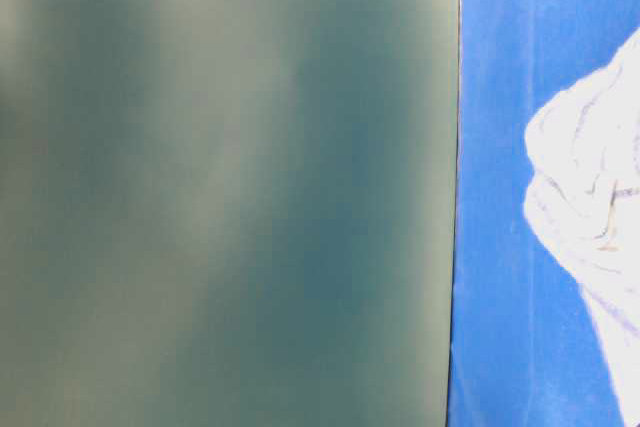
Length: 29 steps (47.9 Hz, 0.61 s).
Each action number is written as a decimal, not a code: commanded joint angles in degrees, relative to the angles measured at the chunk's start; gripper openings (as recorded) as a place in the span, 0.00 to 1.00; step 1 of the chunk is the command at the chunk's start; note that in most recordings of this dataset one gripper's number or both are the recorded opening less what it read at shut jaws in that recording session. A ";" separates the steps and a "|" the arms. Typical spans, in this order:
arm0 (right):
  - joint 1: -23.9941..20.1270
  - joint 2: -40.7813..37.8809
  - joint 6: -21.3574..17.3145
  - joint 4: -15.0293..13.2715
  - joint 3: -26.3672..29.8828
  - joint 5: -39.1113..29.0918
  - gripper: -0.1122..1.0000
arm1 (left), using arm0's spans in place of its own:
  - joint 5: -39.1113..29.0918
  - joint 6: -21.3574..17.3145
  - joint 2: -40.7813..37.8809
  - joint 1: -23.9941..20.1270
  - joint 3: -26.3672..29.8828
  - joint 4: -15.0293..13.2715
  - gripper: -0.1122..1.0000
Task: Hand over the towel.
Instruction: 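Move the left gripper open toward the white blue-striped towel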
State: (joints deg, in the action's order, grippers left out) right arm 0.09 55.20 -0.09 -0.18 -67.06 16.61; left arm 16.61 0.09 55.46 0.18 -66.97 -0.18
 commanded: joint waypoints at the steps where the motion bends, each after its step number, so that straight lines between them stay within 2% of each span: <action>1: 0.00 -0.53 -0.09 0.09 1.23 0.26 0.10 | 0.70 0.09 -1.49 0.00 1.05 -0.79 0.10; 13: 0.00 -0.62 -0.09 0.09 2.20 -3.69 0.10 | 4.39 -0.88 -7.38 0.00 2.37 -0.79 0.10; 25: 0.00 -0.79 -0.09 0.09 2.20 -3.96 0.10 | 5.98 -0.97 -18.54 -0.26 7.03 -0.79 0.11; 27: 0.09 -0.79 -0.09 0.09 2.20 -3.96 0.10 | 6.06 -1.05 -20.83 -0.53 8.17 -0.88 0.15; 29: 0.00 -0.88 -0.09 0.09 2.20 -3.96 0.10 | 5.98 -1.05 -22.59 -0.70 9.05 -0.88 0.24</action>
State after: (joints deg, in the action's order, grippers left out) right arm 0.09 54.76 -0.09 -0.18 -66.27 12.48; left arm 21.97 -0.97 35.33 0.00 -60.64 -0.88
